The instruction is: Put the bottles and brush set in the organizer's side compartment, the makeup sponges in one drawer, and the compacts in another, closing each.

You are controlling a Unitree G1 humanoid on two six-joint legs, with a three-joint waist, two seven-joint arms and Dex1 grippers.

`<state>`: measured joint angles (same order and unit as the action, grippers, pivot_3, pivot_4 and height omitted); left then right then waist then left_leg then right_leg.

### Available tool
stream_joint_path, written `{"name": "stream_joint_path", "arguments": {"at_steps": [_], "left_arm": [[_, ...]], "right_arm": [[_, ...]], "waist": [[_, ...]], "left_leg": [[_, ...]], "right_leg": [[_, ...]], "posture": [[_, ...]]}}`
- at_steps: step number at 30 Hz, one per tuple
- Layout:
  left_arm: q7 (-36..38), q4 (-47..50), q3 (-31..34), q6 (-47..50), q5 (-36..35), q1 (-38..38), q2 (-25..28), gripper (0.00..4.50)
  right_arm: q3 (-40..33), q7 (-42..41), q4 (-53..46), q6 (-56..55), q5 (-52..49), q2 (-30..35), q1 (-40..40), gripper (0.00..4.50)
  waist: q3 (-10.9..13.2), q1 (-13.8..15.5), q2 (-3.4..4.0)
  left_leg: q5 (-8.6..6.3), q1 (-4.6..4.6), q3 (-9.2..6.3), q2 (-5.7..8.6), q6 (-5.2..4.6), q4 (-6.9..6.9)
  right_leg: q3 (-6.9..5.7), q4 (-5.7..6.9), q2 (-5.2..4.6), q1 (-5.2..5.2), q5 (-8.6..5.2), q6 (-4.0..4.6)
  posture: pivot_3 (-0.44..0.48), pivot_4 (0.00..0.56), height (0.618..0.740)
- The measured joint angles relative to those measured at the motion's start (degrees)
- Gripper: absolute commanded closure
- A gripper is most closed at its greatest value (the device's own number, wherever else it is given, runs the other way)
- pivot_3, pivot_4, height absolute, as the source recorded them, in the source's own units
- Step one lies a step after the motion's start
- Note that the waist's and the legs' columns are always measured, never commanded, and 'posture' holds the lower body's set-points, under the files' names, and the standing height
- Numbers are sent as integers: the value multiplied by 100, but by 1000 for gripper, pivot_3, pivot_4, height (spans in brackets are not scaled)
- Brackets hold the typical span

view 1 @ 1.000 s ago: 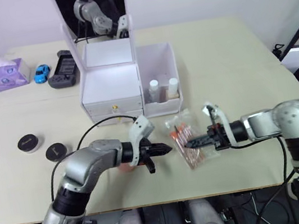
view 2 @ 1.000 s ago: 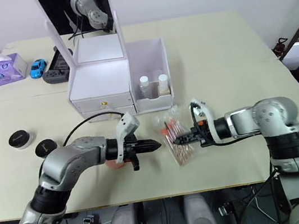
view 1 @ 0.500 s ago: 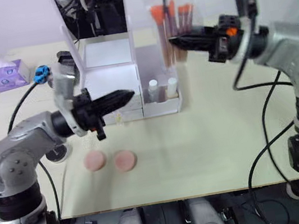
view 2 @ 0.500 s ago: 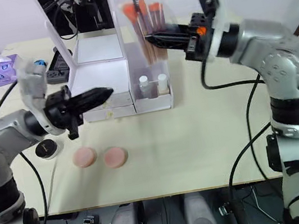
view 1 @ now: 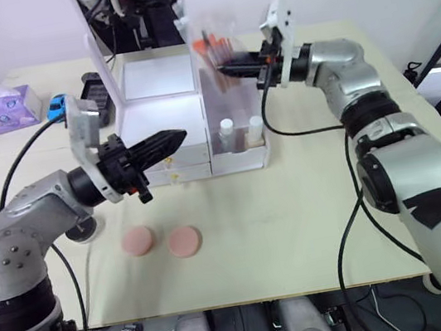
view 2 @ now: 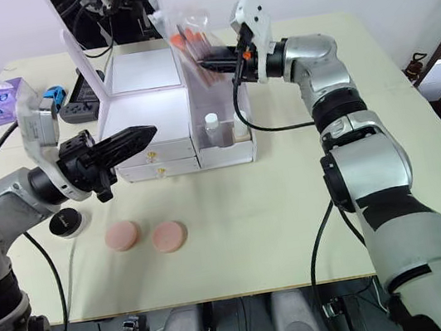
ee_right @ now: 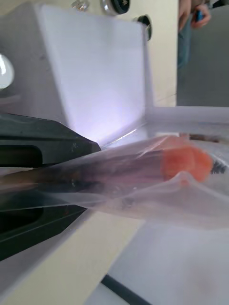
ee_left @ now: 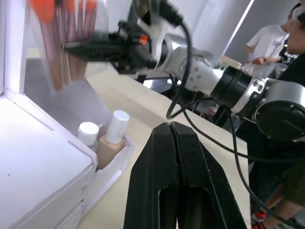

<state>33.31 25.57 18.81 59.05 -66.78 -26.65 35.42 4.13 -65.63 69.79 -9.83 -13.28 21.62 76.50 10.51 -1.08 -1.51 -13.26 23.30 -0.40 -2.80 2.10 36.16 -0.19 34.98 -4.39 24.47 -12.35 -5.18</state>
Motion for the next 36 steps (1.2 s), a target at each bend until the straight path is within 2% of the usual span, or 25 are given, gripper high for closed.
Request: {"name": "stream_joint_path", "arguments": {"at_steps": [5,20,21,23,27,28,29,36], "left_arm": [[-130,42,17,-104,-115,55,78,4500],[-183,43,-117,-282,-171,125,218,4500],[-184,43,-149,-310,-171,126,220,4500],[-185,43,-169,-330,-170,126,233,4500],[-193,43,-187,-358,-169,130,276,4500],[-193,43,-196,-364,-169,130,276,4500],[-194,43,-218,-369,-169,129,276,4500],[-184,42,-311,-385,-167,111,276,4500]], "right_arm": [[-365,83,428,-282,130,-212,-1,4449],[-789,667,685,-524,645,-740,5,4449],[-802,672,686,-523,666,-750,5,3544],[-830,672,686,-522,700,-758,5,2738],[-913,608,686,-522,755,-757,5,649],[-923,589,686,-522,756,-756,5,253],[-949,557,686,-522,757,-752,5,120],[-1205,119,665,-461,694,-546,10,120]], "waist": [[1,-20,2],[2,-20,3],[2,-20,3],[2,-25,3],[2,-21,3],[2,-20,3],[2,-19,3],[2,-8,3]], "left_leg": [[7,-6,-1,0,13,1],[14,-8,-1,0,22,1],[14,-8,-1,0,22,2],[14,-8,-1,0,23,2],[14,-9,-2,0,23,0],[14,-9,-1,0,23,1],[14,-9,-1,0,23,0],[14,-8,-1,0,23,2]], "right_leg": [[1,7,0,0,1,2],[2,13,0,0,3,4],[2,13,0,-1,3,5],[2,14,1,0,3,5],[2,15,1,0,3,5],[2,15,1,-1,3,5],[3,14,1,0,3,5],[3,14,1,-1,3,5]], "posture": [[0,150,729],[0,150,729],[0,150,729],[0,150,729],[0,150,729],[0,150,729],[0,150,729],[0,150,729]]}}
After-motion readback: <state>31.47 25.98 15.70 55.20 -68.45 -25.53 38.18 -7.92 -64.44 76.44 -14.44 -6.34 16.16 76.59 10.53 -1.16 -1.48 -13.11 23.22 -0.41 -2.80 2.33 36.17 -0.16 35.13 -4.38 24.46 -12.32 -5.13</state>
